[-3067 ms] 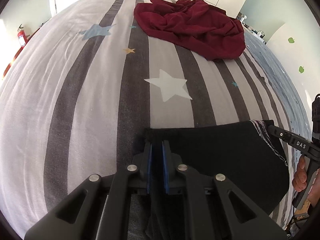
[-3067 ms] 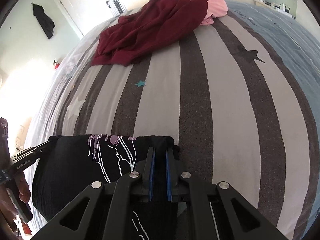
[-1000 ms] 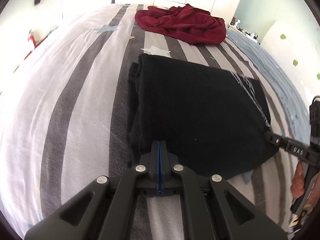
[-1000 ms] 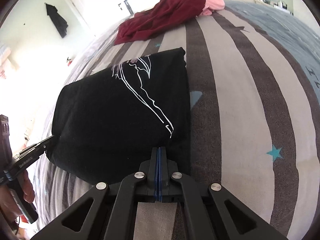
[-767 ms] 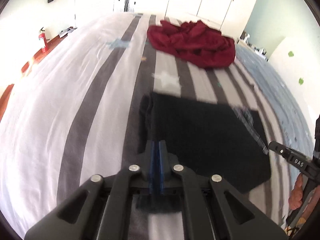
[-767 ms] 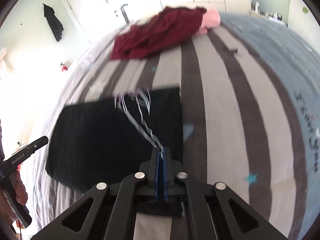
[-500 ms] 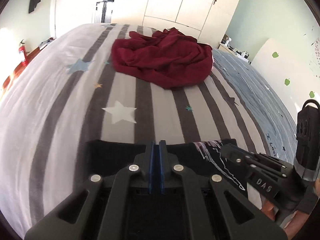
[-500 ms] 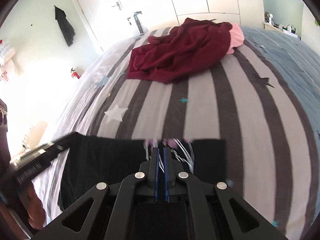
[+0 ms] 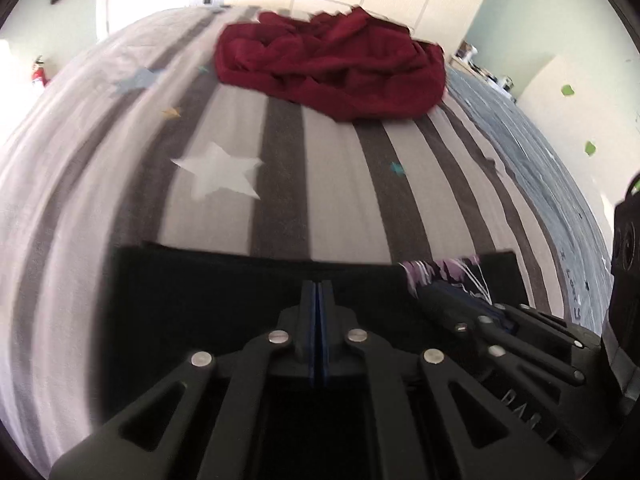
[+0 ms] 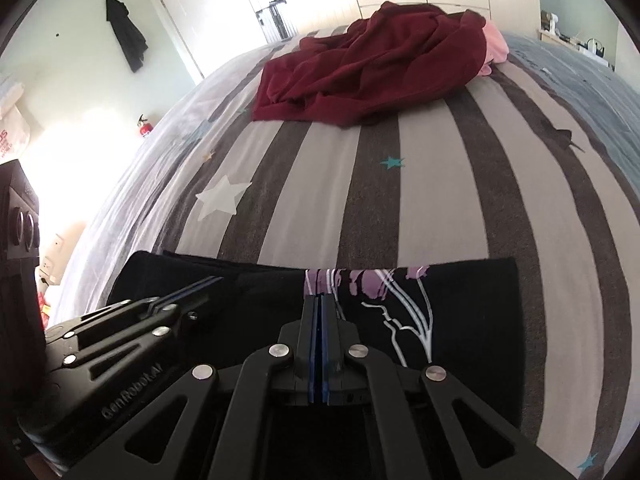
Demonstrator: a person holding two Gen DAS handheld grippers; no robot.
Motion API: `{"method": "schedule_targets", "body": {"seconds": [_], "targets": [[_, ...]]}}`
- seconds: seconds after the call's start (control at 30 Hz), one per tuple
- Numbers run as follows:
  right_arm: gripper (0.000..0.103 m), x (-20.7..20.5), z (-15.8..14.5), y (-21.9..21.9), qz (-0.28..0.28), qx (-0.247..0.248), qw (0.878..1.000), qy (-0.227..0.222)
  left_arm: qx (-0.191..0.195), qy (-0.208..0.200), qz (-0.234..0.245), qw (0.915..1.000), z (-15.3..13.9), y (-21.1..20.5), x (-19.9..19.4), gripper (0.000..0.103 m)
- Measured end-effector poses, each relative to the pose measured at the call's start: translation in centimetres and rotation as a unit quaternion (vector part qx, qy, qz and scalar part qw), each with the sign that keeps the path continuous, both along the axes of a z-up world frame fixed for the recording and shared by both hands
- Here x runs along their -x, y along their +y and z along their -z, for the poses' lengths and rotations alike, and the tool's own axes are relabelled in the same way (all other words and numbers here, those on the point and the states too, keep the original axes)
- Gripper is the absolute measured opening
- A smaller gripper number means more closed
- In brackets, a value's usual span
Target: Fold clothes
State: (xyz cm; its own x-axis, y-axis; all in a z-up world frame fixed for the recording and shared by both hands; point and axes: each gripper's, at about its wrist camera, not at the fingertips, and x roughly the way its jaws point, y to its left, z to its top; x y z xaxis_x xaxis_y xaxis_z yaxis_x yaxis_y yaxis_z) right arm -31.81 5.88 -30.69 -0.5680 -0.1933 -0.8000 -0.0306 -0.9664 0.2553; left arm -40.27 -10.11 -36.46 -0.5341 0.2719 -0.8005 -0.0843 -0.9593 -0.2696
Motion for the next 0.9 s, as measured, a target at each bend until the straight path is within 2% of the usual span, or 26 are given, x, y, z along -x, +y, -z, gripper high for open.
{"method": "schedule_targets", "body": {"seconds": [0.1, 0.2, 0.27, 0.33, 0.47, 0.5, 0.57, 0.67, 0.8, 0.9], "targets": [[0.000, 0.5, 0.0, 1.7, 0.022, -0.002, 1.000, -0.001, 0.008, -0.010, -0.019, 0.9997, 0.7, -2.0, 0.4, 0.002], [0.000, 0.8, 1.5, 2.7, 0.018, 0.005, 1.000, -0.014, 0.007, -0.012, 0.004, 0.9999, 2.9, -2.7, 0.5, 0.002], [0.000, 0.9, 1.7, 2.5, 0.008, -0.005, 1.000, -0.013, 0.019, -0.015, 0.012, 0.9996, 2.4, -2.6, 0.8, 0.002], [0.000, 1.0, 0.9, 2.6, 0.010, -0.016, 1.000, -0.012, 0.030, -0.002, -0.002, 0.9996, 1.1, -3.2, 0.8, 0.002], [0.000, 0.6, -0.1, 5.1, 0.050, -0.017, 0.999, -0.002, 0.019, -0.008, -0.028, 0.9994, 1.6, -6.2, 1.1, 0.002], [0.000, 0.5, 0.3, 5.5, 0.051, -0.012, 0.999, -0.007, 0.015, -0.013, -0.025, 0.9995, 2.3, -6.7, 1.1, 0.002], [0.000, 0.5, 1.3, 6.3, 0.051, -0.005, 0.999, -0.014, 0.031, -0.004, -0.008, 0.9995, 2.8, -6.3, 0.9, 0.002], [0.000, 0.4, 2.1, 5.6, 0.033, -0.033, 0.999, -0.006, 0.026, -0.005, -0.011, 0.9996, 2.9, -6.3, 0.8, 0.002], [0.000, 0.3, 2.2, 6.6, 0.041, 0.004, 0.999, -0.007, 0.004, -0.010, -0.015, 0.9998, 2.4, -6.9, 0.3, 0.002], [0.000, 0.2, 1.1, 6.6, 0.038, -0.009, 0.999, -0.008, 0.012, -0.003, -0.021, 0.9997, 0.7, -7.3, 0.1, 0.002]]}}
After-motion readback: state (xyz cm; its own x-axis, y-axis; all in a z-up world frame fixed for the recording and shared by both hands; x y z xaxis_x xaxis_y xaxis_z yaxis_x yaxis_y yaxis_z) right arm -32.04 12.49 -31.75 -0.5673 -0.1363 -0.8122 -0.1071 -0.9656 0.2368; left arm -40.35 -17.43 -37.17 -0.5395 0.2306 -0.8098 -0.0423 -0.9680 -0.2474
